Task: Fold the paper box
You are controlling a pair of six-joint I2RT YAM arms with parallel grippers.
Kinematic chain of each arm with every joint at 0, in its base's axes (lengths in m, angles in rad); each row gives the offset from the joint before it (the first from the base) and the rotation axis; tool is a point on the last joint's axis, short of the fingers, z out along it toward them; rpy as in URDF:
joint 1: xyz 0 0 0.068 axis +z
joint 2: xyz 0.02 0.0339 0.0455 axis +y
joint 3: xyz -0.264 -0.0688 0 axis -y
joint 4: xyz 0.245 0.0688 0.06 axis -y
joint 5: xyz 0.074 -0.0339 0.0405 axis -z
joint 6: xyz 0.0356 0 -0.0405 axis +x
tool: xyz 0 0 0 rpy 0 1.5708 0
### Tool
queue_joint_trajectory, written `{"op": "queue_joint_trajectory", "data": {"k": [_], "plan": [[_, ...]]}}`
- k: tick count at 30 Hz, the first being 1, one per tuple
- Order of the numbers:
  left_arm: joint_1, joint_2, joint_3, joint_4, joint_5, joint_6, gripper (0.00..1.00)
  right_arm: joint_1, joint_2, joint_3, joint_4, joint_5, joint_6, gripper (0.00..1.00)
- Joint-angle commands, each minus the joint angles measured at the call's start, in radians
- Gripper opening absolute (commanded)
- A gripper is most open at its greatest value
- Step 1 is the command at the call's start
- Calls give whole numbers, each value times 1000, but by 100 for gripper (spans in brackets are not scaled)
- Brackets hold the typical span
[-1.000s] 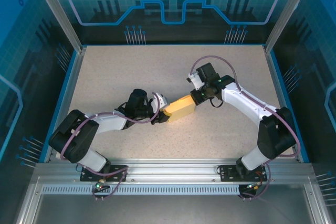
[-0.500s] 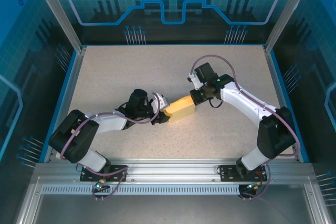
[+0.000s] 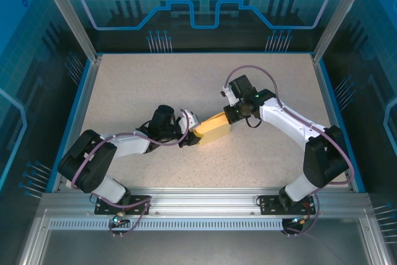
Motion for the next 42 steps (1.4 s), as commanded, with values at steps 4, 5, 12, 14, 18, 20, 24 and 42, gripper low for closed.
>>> {"op": "queue_joint_trajectory", "data": {"k": [4, 5, 12, 14, 18, 20, 24, 42], "plan": [[-5, 6, 21, -26, -13, 17, 43, 19, -13, -48, -34, 41, -33, 6], [-6, 6, 21, -26, -13, 17, 43, 19, -19, -54, -29, 46, -45, 6], [-6, 6, 21, -27, -16, 14, 43, 20, -35, -77, -18, 60, -97, 6], [-7, 4, 19, -27, -16, 14, 43, 20, -35, -82, -14, 70, -103, 6], [-7, 2, 19, -26, -18, 13, 43, 21, -35, -92, -3, 62, -98, 6], [-7, 2, 19, -26, -19, 13, 43, 28, -37, -102, 8, 58, -90, 6], [-8, 2, 19, -26, -20, 13, 43, 38, -50, -142, 44, 62, -78, 5], [-8, -31, 6, -3, -13, -17, 56, 38, -102, -157, 71, 58, -16, 4]]}}
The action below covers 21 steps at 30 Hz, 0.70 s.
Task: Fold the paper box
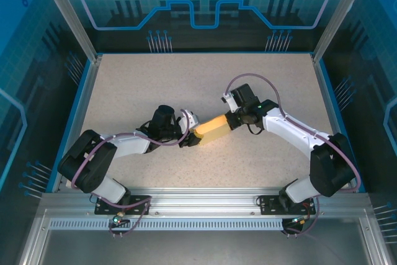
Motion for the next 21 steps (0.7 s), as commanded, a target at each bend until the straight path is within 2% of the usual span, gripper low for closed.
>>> {"op": "queue_joint_trajectory", "data": {"k": [1, 7, 13, 21], "plan": [[-6, -35, 2, 2, -1, -14, 59, 14, -15, 3, -74, 7, 42, 4], [-6, -82, -21, 21, -8, -75, 69, 19, -35, 15, -98, 22, 77, 4], [-8, -194, -47, -5, -41, -207, 70, 36, -36, 24, -112, 39, 111, 4], [-123, -377, 3, -332, -357, -357, 62, 43, -33, 26, -112, 45, 126, 4]]}}
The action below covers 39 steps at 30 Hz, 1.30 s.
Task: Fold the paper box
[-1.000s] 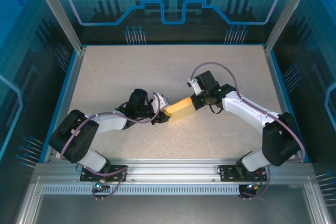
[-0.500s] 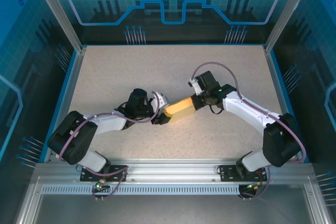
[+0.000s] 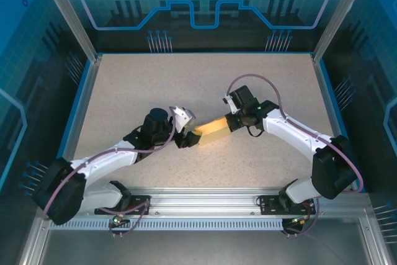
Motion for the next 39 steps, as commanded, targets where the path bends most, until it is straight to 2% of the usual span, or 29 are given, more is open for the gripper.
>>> {"op": "queue_joint_trajectory", "data": {"k": [1, 6, 14, 19, 30, 33, 39], "plan": [[-36, -38, 51, -198, -172, -114, 60, 16, -10, 20, -48, 2, 23, 4], [-73, -15, 123, -310, -235, -182, 54, 17, -1, 23, -45, -1, 21, 4], [-93, 73, 199, -350, -235, -195, 41, 16, 2, 29, -46, 0, 15, 4], [-98, 94, 214, -365, -238, -188, 29, 16, 2, 27, -45, -1, 17, 4], [-105, 112, 223, -366, -251, -203, 16, 17, -5, 24, -42, -3, 24, 4], [-106, 102, 222, -362, -261, -242, 14, 21, -9, 14, -35, -4, 33, 4], [-106, 78, 204, -310, -248, -402, 12, 30, -20, -2, -21, 2, 50, 4]]}}
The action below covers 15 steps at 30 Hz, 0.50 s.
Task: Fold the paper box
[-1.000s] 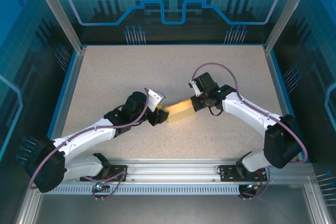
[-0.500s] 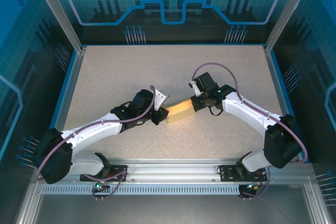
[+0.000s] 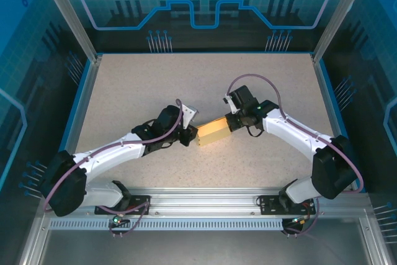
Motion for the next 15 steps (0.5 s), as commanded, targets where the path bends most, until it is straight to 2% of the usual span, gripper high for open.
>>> {"op": "queue_joint_trajectory", "data": {"k": [1, 6, 15], "plan": [[-13, -25, 7, 45, 15, -130, 11, 27, -22, -11, -7, -5, 28, 4], [-12, -28, 10, 65, 30, -226, 6, 37, -28, -32, 10, 9, 40, 4], [-12, -32, -16, 143, 49, -375, 4, 40, -43, -57, 28, 22, 48, 4]]}}
